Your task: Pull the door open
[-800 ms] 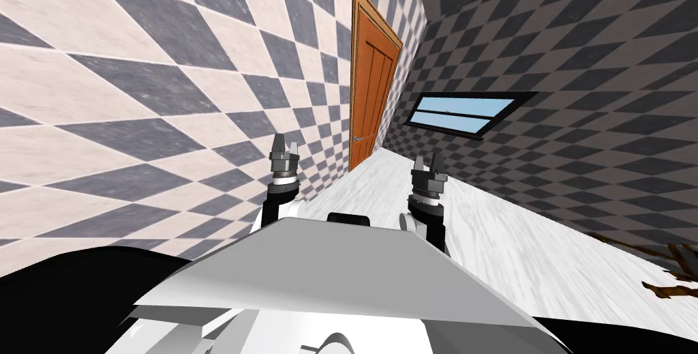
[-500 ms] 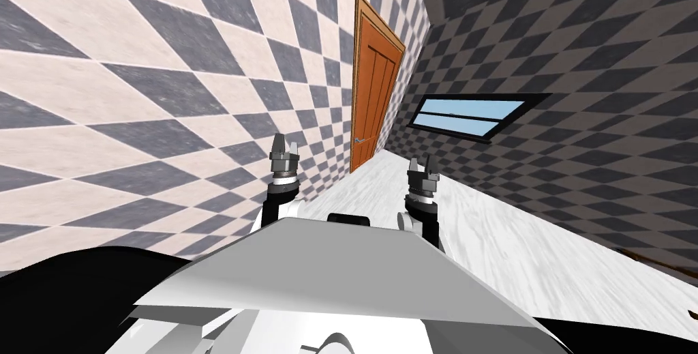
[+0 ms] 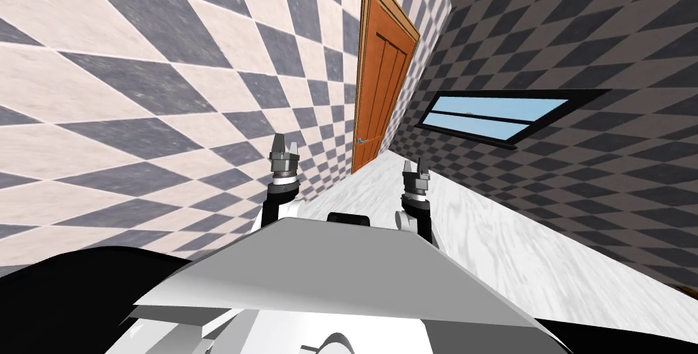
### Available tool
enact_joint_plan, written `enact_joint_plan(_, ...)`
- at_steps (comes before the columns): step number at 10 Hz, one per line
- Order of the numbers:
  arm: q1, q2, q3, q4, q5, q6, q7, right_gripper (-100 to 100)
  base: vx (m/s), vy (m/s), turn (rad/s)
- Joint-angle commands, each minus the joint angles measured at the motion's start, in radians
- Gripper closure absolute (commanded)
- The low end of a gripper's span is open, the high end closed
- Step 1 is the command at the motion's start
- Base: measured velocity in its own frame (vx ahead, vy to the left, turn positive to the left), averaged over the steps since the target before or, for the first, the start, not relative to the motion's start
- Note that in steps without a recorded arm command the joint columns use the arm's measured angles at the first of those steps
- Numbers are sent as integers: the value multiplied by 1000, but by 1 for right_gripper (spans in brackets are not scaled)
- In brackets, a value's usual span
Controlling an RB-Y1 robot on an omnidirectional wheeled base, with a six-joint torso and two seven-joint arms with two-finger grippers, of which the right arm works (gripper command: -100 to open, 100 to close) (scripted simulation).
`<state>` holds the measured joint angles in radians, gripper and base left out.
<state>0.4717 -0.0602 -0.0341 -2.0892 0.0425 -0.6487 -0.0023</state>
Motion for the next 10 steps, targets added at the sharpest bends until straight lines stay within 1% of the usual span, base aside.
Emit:
enact_joint_plan(1, -18, -5, 1, 37, -2, -4, -4, -100, 82, -48, 88)
enact_joint_plan(5, -53, -17, 4, 124, -6, -17, -15, -100, 67, -53, 105)
enact_joint_plan(10, -105, -33, 9, 249, -13, -35, -31, -100, 92, -63, 119)
